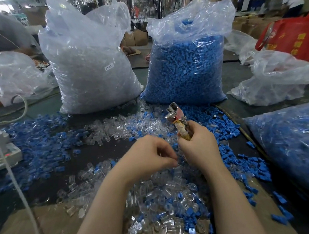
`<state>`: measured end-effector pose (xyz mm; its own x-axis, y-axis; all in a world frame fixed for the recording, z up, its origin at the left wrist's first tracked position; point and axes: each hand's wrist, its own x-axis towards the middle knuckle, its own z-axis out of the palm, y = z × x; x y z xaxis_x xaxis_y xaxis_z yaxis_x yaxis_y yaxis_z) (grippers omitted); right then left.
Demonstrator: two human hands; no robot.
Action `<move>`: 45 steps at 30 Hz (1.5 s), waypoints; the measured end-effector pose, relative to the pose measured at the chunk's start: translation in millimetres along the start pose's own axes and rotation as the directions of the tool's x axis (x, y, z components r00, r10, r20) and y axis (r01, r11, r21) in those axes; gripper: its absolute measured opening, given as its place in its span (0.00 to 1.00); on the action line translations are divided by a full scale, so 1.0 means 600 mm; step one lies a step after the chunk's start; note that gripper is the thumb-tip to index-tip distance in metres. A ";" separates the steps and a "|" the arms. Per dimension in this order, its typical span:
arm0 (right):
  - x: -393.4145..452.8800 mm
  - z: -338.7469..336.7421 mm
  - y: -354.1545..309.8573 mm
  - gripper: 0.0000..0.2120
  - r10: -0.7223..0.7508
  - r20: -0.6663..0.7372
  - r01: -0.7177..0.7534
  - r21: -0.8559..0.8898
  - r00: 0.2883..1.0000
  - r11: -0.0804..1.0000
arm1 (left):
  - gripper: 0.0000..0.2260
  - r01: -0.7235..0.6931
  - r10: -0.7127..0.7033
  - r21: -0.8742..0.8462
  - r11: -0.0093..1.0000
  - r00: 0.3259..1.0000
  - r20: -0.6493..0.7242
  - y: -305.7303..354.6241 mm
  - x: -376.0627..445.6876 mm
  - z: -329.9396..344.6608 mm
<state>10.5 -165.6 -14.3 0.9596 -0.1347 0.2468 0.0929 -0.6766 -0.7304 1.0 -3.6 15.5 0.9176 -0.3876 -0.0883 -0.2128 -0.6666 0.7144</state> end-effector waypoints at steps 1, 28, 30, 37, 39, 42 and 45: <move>0.000 0.000 0.000 0.05 0.001 -0.002 -0.001 0.003 1.000 1.000 | 0.05 -0.016 0.014 0.038 0.999 0.999 0.039 0.004 0.000 0.004; 0.002 -0.006 -0.009 0.06 0.043 -0.003 -0.041 0.245 0.999 0.969 | 0.08 0.001 -0.259 -0.675 0.738 0.924 -0.281 -0.003 0.000 0.002; -0.001 -0.007 -0.016 0.04 -0.008 0.043 -0.007 0.351 0.999 0.936 | 0.11 -0.002 -0.273 -0.729 0.685 0.927 -0.258 -0.004 0.000 0.001; -0.006 -0.008 -0.023 0.02 -0.111 0.111 0.045 0.480 0.988 0.876 | 0.09 -0.018 -0.253 -0.860 0.510 0.952 -0.170 -0.007 0.004 0.006; -0.004 -0.005 -0.021 0.03 -0.113 0.113 0.044 0.485 0.987 0.874 | 0.12 -0.009 -0.265 -0.879 0.476 0.952 -0.154 -0.006 0.006 0.008; -0.002 0.001 -0.019 0.05 -0.095 0.110 0.028 0.497 0.989 0.867 | 0.16 0.006 -0.298 -0.911 0.412 0.946 -0.128 -0.004 0.009 0.011; -0.001 0.003 -0.019 0.06 -0.050 0.082 0.003 0.495 0.995 0.869 | 0.14 0.016 -0.319 -0.948 0.317 0.943 -0.091 -0.001 0.010 0.012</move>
<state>9.3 -156.4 -7.2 0.9723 -0.0409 0.2303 0.2151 -0.2303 -0.9491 4.3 -10.3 9.4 0.9641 -0.0948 -0.2482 0.2654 0.3860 0.8835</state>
